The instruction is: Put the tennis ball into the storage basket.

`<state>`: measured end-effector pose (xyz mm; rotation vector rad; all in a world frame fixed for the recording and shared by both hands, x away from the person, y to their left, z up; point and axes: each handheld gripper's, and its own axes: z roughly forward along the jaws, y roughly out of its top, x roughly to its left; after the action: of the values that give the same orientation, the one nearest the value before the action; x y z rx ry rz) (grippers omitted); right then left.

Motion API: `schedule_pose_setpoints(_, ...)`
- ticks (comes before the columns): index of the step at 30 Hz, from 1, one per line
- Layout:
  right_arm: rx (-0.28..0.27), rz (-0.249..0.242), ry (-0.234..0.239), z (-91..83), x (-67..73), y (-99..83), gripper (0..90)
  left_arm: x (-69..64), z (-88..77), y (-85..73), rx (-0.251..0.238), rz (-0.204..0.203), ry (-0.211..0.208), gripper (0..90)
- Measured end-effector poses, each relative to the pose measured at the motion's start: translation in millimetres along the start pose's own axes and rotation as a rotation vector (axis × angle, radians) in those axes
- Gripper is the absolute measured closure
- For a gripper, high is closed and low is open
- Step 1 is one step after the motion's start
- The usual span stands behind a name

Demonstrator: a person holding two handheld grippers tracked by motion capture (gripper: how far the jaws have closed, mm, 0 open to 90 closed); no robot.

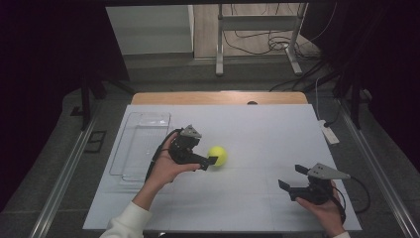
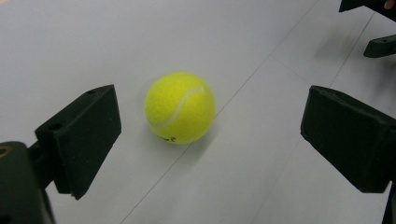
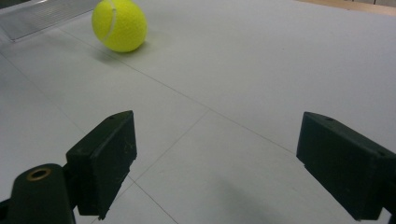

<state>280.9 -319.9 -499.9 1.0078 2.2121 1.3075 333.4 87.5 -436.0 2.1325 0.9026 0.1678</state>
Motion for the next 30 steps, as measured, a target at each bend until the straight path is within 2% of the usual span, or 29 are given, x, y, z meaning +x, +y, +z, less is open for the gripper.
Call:
schedule_pose_setpoints(3, 0.0, 0.001, 0.0, 0.1, -0.1, -0.1, 12.7, 0.8, 1.4, 0.9, 0.006, 0.005, -0.002, 5.9)
schedule_pose_setpoints(15, 0.004, -0.002, 0.002, 1.6, -0.4, -0.3, 12.7, 10.5, 12.0, 4.5, 0.018, -0.024, 0.0, 5.2)
schedule_pose_setpoints(26, 0.002, -0.003, 0.005, 1.7, -0.6, -0.3, 12.7, 19.0, 26.5, 5.4, 0.048, -0.056, 0.004, 4.3)
schedule_pose_setpoints(30, 0.005, -0.001, 0.002, 1.7, -0.9, -0.3, 12.7, 20.7, 31.6, 5.2, 0.064, -0.052, 0.006, 4.0)
